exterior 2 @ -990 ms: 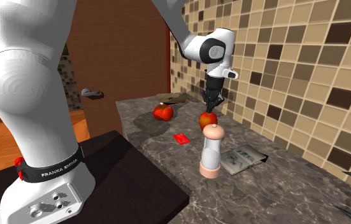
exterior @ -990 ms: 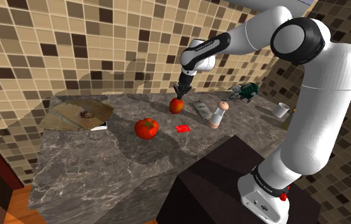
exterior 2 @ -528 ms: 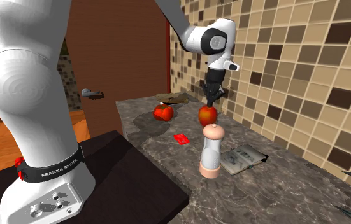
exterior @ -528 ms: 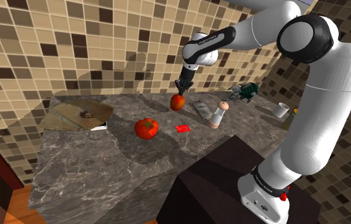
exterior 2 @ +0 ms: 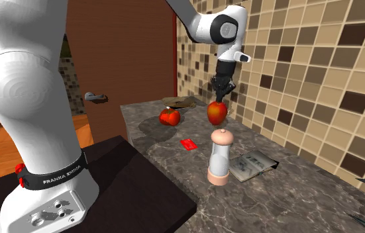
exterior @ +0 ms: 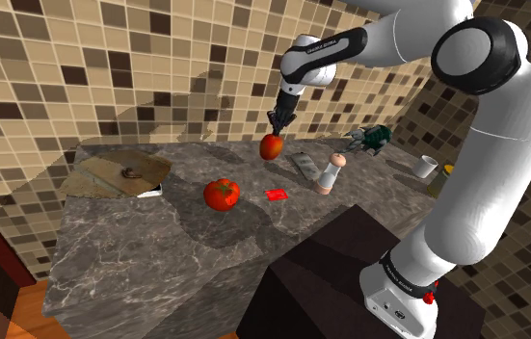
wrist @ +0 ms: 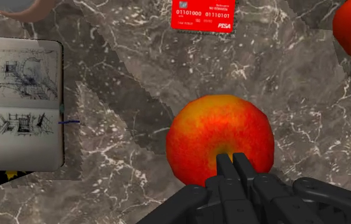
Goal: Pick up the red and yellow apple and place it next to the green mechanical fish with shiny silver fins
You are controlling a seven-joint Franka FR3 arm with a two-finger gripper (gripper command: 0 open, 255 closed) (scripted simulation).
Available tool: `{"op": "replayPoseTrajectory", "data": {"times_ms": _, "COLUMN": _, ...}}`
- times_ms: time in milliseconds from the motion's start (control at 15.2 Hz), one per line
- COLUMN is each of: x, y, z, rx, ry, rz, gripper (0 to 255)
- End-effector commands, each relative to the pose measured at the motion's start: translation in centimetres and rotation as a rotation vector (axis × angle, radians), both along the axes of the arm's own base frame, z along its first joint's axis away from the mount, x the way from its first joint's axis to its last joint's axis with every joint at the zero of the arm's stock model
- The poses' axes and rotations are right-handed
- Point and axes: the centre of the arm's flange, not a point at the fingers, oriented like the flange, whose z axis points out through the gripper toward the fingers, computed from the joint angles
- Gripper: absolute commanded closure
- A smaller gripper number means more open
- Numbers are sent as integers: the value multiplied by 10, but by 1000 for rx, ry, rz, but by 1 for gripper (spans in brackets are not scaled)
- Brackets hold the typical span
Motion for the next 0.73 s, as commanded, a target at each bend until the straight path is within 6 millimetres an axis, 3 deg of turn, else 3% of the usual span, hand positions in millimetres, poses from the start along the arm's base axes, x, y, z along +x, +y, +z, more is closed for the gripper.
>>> {"op": "replayPoseTrajectory", "data": {"times_ms": 0, "x": -1, "y": 1, "z": 11, "rx": 0, "ry": 0, "rz": 0, "gripper": 255}}
{"op": "replayPoseTrajectory", "data": {"times_ms": 660, "x": -1, "y": 1, "z": 63, "rx": 0, "ry": 0, "rz": 0, "gripper": 255}}
